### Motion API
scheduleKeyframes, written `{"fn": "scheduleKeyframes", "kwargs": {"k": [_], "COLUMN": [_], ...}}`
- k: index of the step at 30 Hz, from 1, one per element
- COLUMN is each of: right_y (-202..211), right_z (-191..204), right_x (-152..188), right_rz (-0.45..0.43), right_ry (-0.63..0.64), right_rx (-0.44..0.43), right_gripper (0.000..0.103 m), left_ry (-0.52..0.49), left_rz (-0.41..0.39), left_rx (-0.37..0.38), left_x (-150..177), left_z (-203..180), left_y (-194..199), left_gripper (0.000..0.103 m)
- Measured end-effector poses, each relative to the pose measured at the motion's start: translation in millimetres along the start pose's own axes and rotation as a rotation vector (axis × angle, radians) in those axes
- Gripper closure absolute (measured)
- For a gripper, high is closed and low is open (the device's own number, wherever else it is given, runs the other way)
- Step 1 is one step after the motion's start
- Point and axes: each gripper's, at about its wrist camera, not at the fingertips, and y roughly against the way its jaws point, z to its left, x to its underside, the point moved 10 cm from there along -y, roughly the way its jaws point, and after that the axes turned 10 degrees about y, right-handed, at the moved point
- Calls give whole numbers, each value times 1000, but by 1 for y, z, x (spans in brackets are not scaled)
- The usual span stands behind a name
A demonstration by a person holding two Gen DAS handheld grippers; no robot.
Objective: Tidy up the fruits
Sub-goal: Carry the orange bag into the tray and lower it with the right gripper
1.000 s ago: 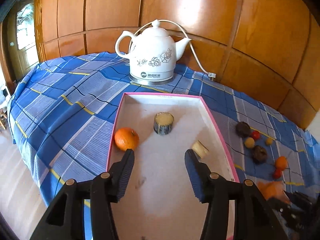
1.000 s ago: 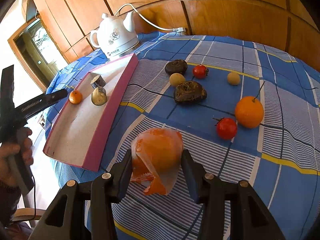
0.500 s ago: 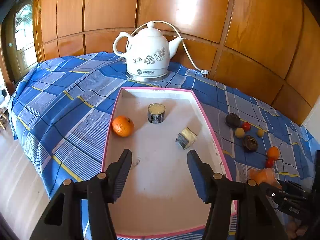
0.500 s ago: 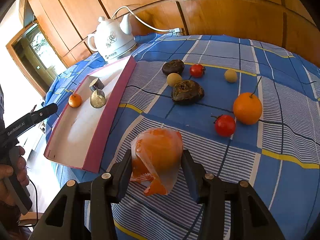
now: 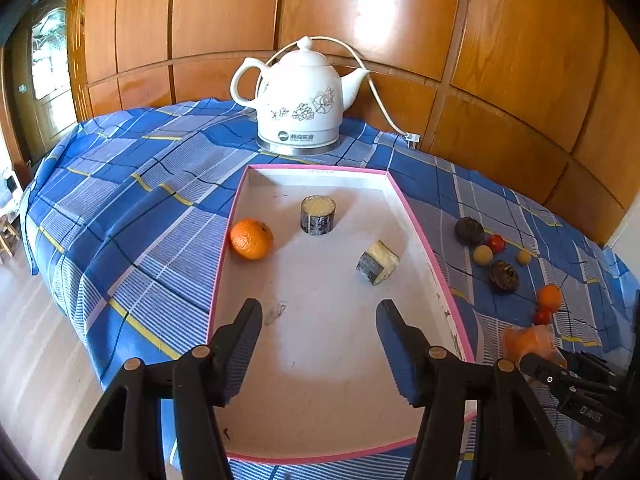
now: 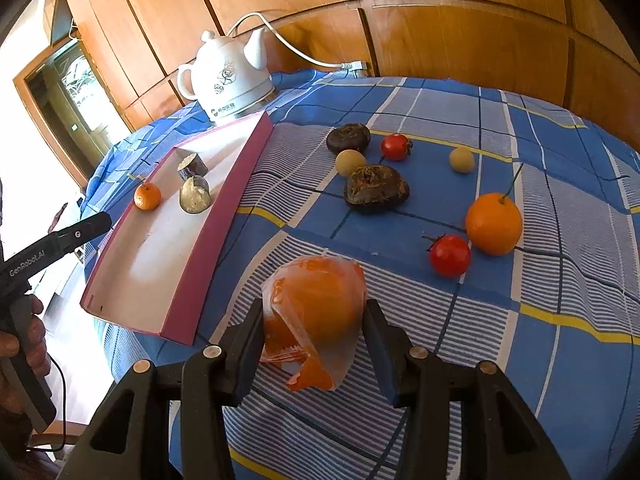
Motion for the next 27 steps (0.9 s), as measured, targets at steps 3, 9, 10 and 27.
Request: {"fn": "scheduleKeyframes", "kwargs": {"k": [3,9,10,27], "right_y": [0,0,0,1], "right_z": [0,2,3,95], "right_x": [0,-2,-3,-69], "right_rz": [1,3,6,-47], "right_ry": [8,23,31,201], "right_rx": [7,22,31,-161], "right_gripper": [55,55,55,55], "left_ry": [22,45,55,110], "left_rz": [6,-12,-13,-31], "left_rx": [-15,-78,-85,-128], "left_x": [1,-1,-1,-5], "left_z": [10,40,45,74], "left_y": [-1,2,2,3], "left_gripper": [43,43,43,43]}}
